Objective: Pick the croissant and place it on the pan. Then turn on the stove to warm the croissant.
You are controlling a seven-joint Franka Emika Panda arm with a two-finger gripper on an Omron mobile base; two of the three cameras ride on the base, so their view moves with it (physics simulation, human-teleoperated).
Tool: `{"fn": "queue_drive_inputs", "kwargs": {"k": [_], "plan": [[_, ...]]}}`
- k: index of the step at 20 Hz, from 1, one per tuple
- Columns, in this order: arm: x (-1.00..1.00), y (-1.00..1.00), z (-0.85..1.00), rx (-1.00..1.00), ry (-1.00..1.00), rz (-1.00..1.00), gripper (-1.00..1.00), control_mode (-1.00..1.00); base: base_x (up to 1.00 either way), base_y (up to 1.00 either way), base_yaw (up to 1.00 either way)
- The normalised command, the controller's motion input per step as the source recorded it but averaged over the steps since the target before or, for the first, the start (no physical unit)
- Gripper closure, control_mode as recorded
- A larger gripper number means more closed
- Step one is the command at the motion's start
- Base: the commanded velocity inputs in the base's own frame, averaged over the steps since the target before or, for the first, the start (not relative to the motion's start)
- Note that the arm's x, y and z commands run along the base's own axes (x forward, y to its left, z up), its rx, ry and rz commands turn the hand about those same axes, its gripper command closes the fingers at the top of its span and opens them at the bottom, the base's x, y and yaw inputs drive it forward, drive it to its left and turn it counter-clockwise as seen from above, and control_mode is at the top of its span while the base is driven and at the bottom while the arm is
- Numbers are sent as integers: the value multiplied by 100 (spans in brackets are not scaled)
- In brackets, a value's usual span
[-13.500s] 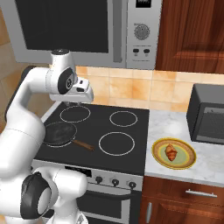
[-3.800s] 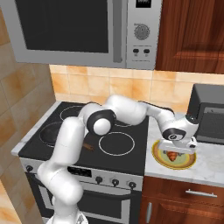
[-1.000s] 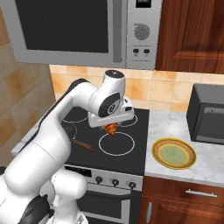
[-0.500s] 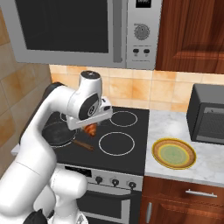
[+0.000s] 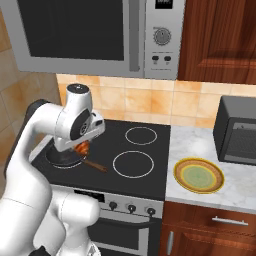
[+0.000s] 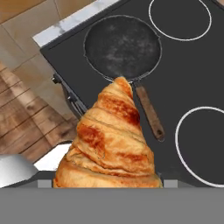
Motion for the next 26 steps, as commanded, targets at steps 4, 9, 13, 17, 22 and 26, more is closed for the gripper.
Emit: {"fn": "queue_drive_inputs", "kwargs": {"k": [4,9,13,17,22,26], "plan": [[0,63,-1,0,0,17,100,-100,0,0,0],[0,50,-1,0,0,18,100,-100,0,0,0],[0,39,-8,0,0,19,100,-100,0,0,0],[0,25,-19,0,0,19,100,-100,0,0,0],[1,16,-25,0,0,18,100,-100,0,0,0],[14,9,-22,0,0,13,100,-100,0,0,0]]}}
